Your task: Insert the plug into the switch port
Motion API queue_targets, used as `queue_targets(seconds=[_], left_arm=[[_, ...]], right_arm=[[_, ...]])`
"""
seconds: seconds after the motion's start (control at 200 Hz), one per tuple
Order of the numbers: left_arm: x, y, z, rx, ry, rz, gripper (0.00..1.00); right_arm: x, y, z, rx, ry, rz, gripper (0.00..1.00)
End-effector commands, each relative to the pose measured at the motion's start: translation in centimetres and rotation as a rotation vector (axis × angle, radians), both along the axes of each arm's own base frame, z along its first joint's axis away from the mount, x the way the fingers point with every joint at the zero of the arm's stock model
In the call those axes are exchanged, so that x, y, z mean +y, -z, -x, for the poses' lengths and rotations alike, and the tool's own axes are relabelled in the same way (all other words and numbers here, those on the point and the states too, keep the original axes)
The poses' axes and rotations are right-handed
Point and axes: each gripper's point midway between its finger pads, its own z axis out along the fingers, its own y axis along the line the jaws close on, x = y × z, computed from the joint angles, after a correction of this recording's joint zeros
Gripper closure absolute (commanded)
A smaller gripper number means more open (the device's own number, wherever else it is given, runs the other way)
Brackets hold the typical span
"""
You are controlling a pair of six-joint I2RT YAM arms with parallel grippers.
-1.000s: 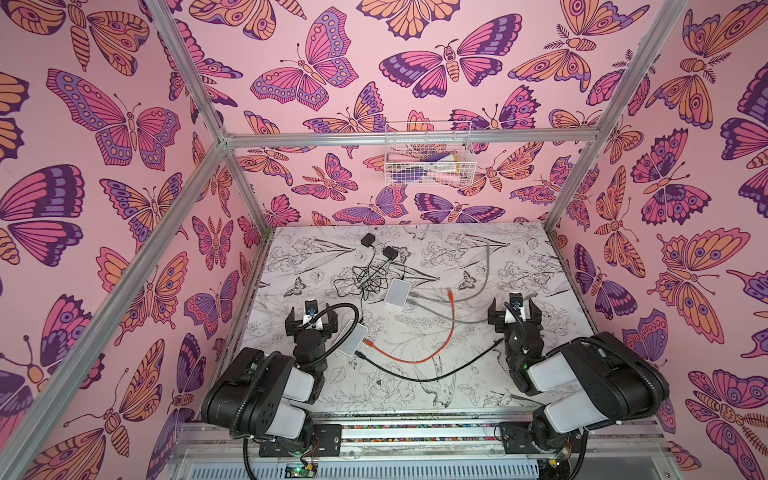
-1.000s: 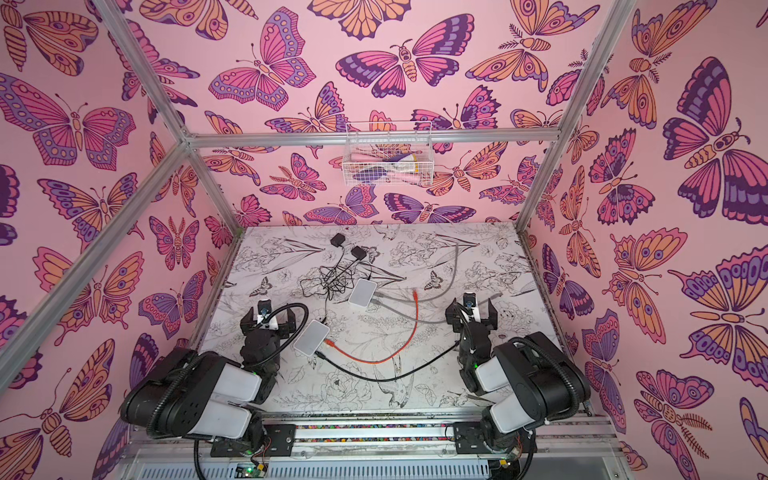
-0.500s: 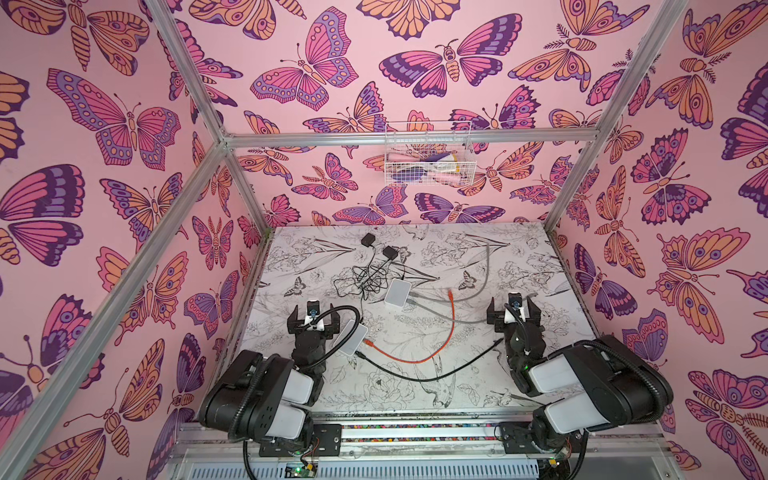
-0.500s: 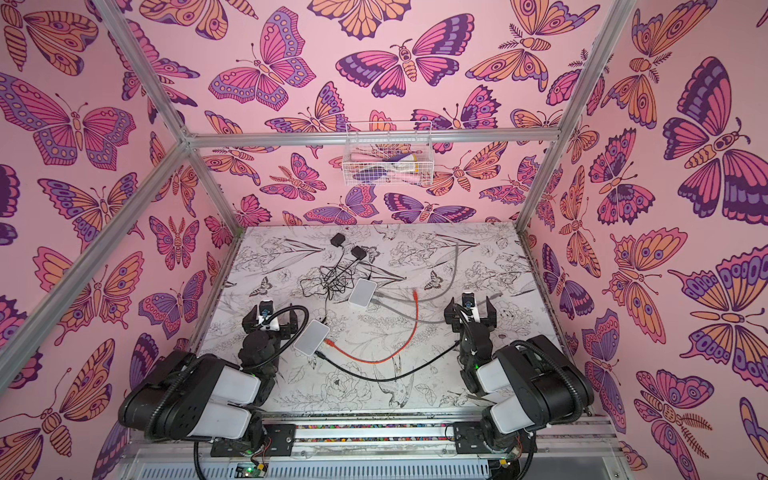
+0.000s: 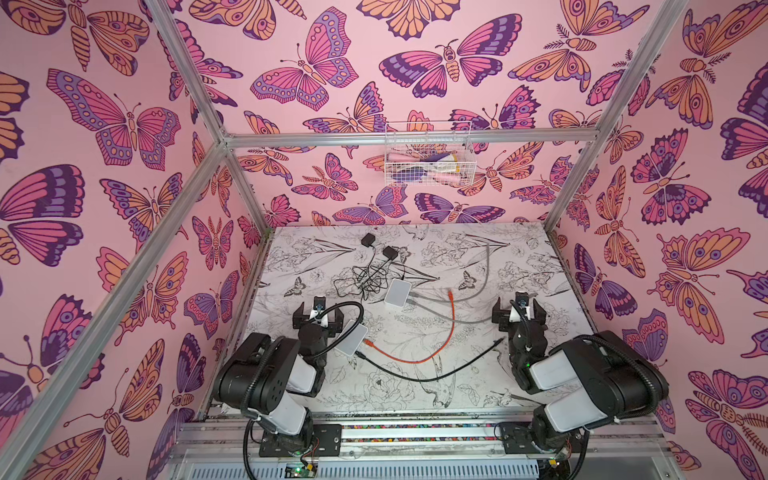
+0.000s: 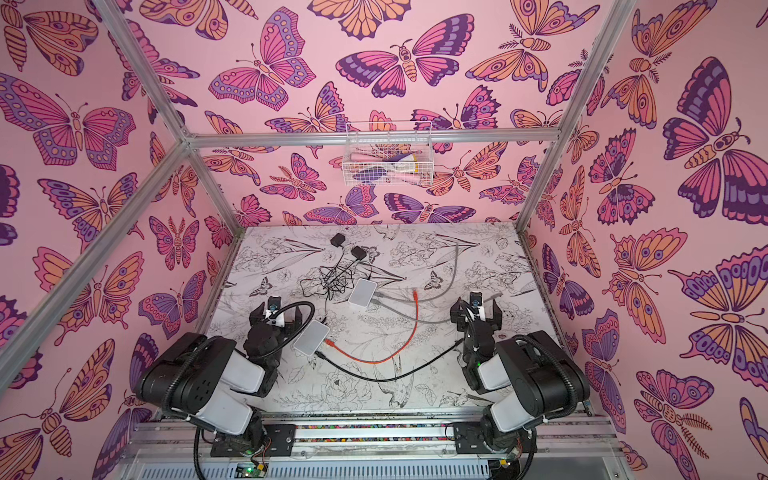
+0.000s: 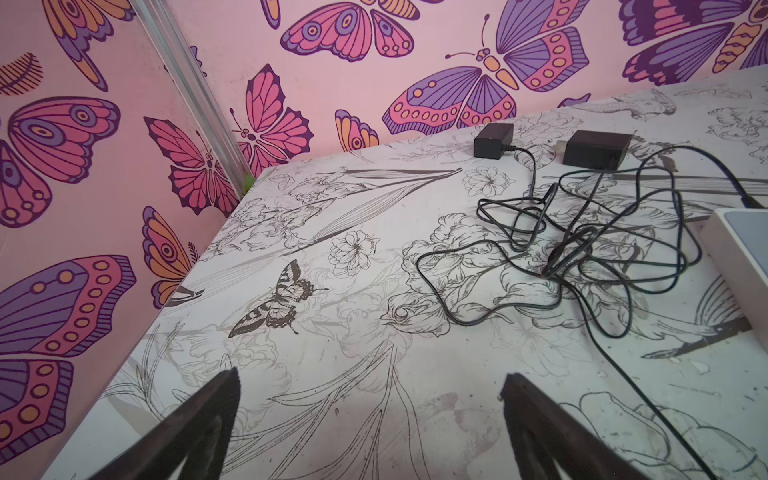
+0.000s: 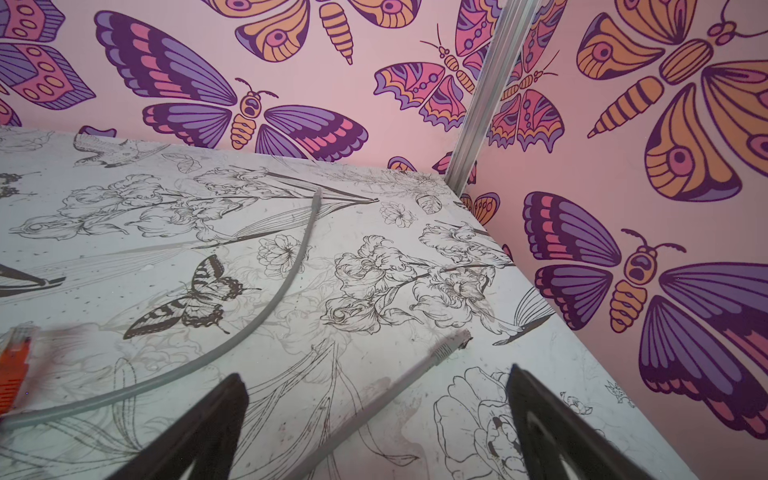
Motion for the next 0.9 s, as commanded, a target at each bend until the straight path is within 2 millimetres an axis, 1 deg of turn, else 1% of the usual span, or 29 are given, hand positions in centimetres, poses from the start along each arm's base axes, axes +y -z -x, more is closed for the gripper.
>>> queue_targets(seconds=[0.0, 0.005, 0.015, 0.035, 0.29, 0.396, 0.451, 0.461, 0.481, 0.581, 0.691, 0.896], left_arm=[[-0.4, -0.5, -0.7, -0.026, 0.031, 0.024, 0.00], [-0.4, -0.6, -0.8, -0.027, 0.030, 0.024, 0.00], [-0.3, -0.5, -0.7, -0.025, 0.030, 0.024, 0.00], [-0.3, -0.6, -0.8, -0.027, 0.029, 0.025, 0.00], [-0.2, -0.5, -1.0, -0.025, 0.030, 0.028, 0.00], [-0.2, -0.5, -1.1, -0.026, 0.030, 0.027, 0.00], [-0.1, -0.6, -1.2, -0.026, 0.028, 0.028, 0.00], [-0.1, -0.5, -1.2, -0.024, 0.028, 0.028, 0.00], [-0.1, -0.5, -1.2, -0.023, 0.027, 0.029, 0.00], [0.1, -0.5, -1.5, -0.011, 0.017, 0.037, 0.00], [0.6, -0.1, -2.0, 0.021, 0.000, 0.051, 0.00], [1.7, 0.6, -3.5, 0.114, -0.030, 0.104, 0.00]], right_arm=[[-0.1, -0.8, -0.8, -0.040, -0.008, -0.054, 0.01], [-0.1, -0.8, -0.9, -0.041, -0.010, -0.054, 0.01], [-0.1, -0.1, -1.0, -0.018, -0.012, -0.050, 0.01], [-0.1, 0.2, -1.2, -0.007, -0.011, -0.045, 0.01], [-0.6, 0.4, -1.8, 0.009, 0.014, -0.059, 0.01], [-1.1, 0.5, -2.4, 0.034, 0.034, -0.073, 0.01], [-1.3, 1.3, -2.7, 0.078, 0.041, -0.077, 0.01], [-1.3, 0.6, -2.9, 0.061, 0.042, -0.084, 0.01], [-1.4, 0.4, -3.0, 0.062, 0.042, -0.090, 0.01], [-2.0, 0.9, -4.0, 0.120, 0.059, -0.116, 0.01], [-2.9, 1.5, -4.7, 0.171, 0.073, -0.159, 0.01], [-2.9, 1.4, -4.7, 0.170, 0.073, -0.162, 0.01]])
